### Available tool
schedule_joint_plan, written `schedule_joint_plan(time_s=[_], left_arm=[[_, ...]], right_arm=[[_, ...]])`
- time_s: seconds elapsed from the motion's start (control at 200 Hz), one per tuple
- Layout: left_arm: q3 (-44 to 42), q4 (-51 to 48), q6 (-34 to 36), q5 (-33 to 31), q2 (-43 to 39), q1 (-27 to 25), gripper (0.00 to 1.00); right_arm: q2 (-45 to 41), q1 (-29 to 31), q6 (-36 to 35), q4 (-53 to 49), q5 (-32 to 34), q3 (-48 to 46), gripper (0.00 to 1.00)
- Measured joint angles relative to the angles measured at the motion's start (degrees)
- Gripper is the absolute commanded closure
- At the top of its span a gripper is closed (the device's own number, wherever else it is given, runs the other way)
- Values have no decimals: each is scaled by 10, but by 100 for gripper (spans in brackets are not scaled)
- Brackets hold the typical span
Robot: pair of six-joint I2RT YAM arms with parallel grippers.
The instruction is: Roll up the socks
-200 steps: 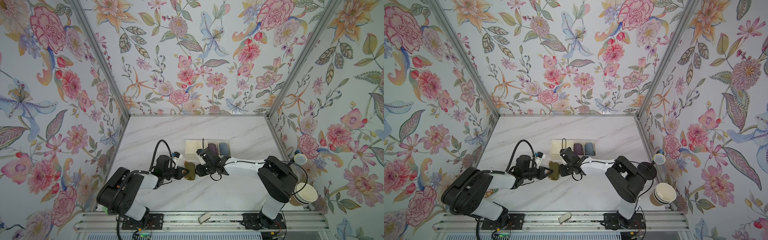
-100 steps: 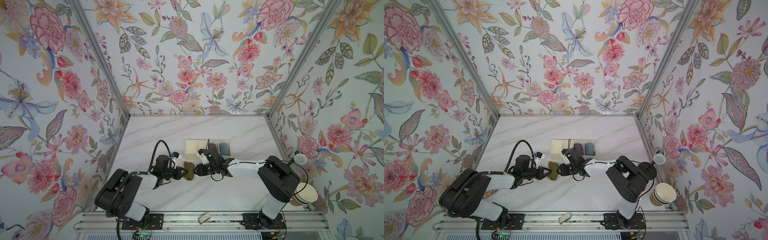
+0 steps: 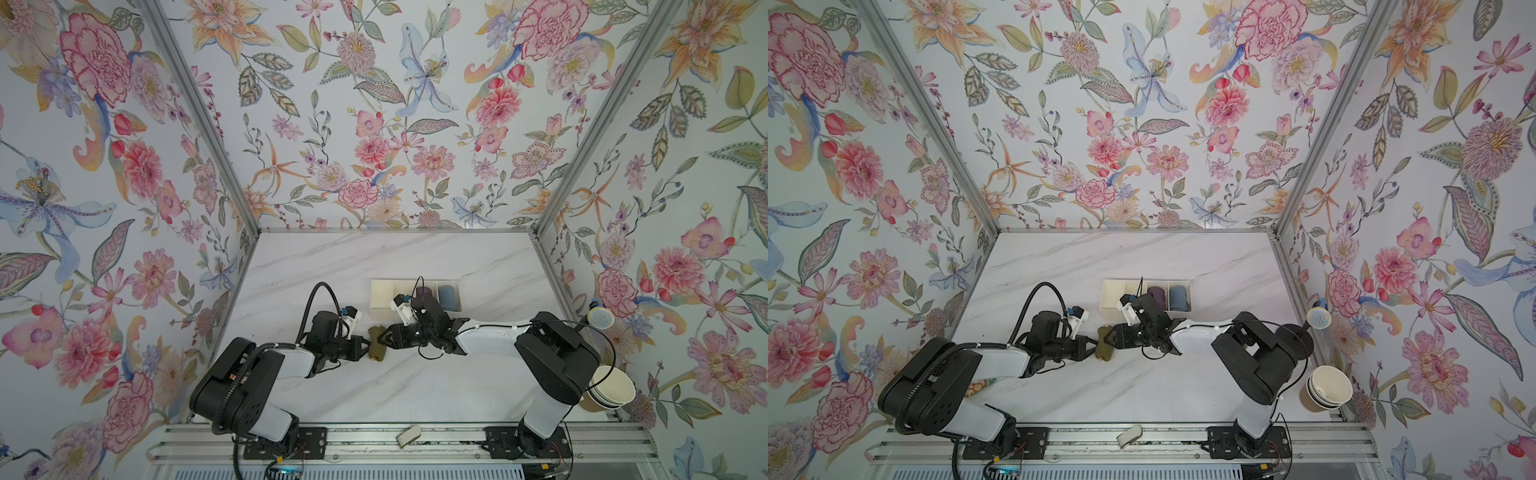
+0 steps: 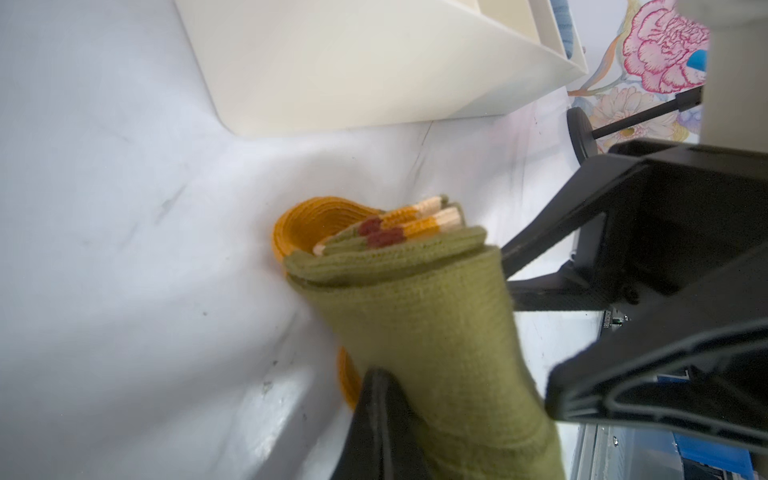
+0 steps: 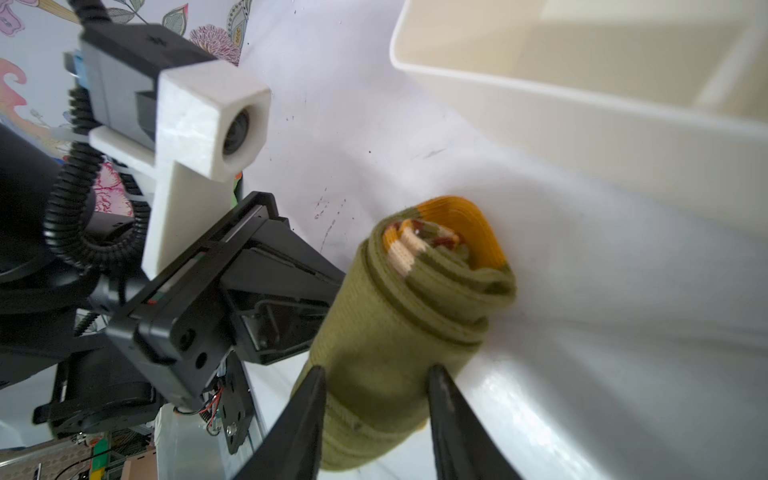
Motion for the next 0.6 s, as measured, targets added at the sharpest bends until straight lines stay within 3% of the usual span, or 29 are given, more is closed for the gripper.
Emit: schedule_joint_plan(time_s=[0.42, 0.601], left_arm=[[0, -11, 0, 0, 0, 0, 100], [0, -15, 0, 0, 0, 0, 100]], right_arm=[[0, 0, 19, 14, -8, -18, 39], [0, 0, 20, 13, -9, -19, 37]])
